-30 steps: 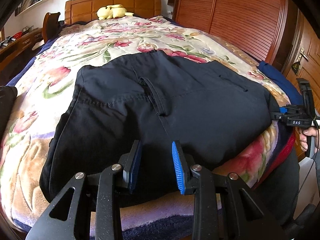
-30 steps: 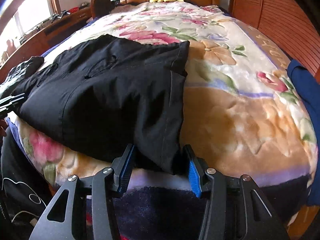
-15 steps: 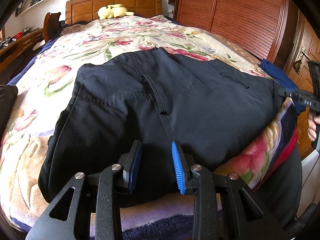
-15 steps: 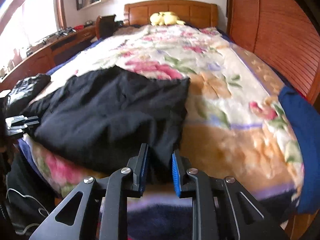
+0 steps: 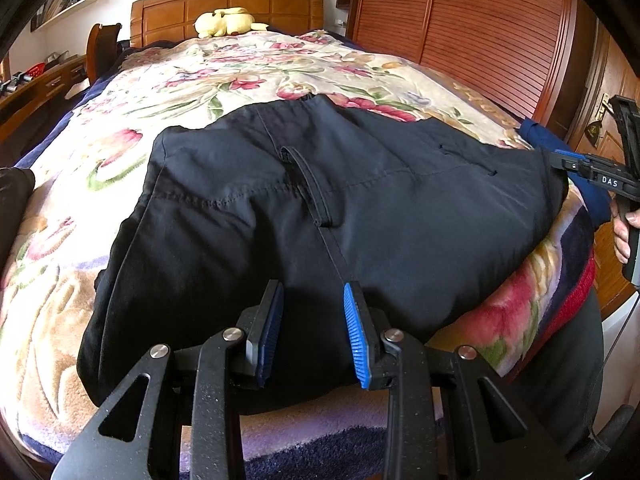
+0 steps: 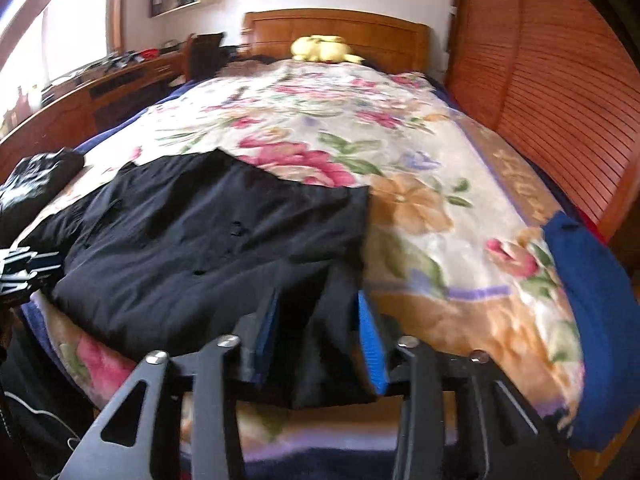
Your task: Fold large clothes
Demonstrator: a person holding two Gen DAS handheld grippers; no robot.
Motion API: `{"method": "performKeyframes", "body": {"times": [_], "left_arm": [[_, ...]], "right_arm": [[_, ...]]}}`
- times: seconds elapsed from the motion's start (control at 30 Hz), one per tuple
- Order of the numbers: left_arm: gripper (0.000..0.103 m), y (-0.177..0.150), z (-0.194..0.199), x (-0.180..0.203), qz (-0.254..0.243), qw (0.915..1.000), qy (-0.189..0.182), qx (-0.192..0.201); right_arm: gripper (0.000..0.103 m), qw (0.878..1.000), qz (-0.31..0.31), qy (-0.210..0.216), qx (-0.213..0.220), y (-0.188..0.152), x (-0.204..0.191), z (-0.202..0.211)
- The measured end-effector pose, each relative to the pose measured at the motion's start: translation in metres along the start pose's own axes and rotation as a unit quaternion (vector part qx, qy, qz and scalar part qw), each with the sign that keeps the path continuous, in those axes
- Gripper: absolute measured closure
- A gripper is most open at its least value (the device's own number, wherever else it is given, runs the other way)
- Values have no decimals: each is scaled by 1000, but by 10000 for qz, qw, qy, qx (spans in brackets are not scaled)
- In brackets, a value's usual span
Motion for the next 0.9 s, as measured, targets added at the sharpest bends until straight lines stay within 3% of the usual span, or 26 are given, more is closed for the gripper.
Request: {"method": "performKeyframes", "body": {"times": [0.13,0.27,0.3,0.43,0.63,0.77,0.9], "left_arm": [[71,0,0,0,10,10000,11,14],[71,0,0,0,6,10000,10,8],[71,0,0,0,6,10000,10,6],[71,0,-1,0,-12,10000,17,-9],[71,0,-1,0,-10,10000,-19,-4],[71,-2,0,-1,9,10000,-63,18],[71,-2,-1,-2,-13,10000,-45,12]], "right_arm": [[55,9999,-154,-26,56,-1,7,10],[57,9987,32,484,150,5,-10,8],[63,9984,107,532,169,7,-16,6],[66,9967,275,736,197,18,-33,-6],[66,9968,387,600,-369,9,-25,-33],[66,9949,180,533,-837,-19,-8,-50],[66,9946,133,566,-855,-22,-7,-47]]}}
Point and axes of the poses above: each gripper's, at about its wrist camera, not at the fingertips, and z roughly against the way its jaws point, x to its right, y to its top, the point moved 1 cm from there along -z, roughly the way its jaws point, and after that the axes turned 4 degrees about z, right-handed, at the moved point
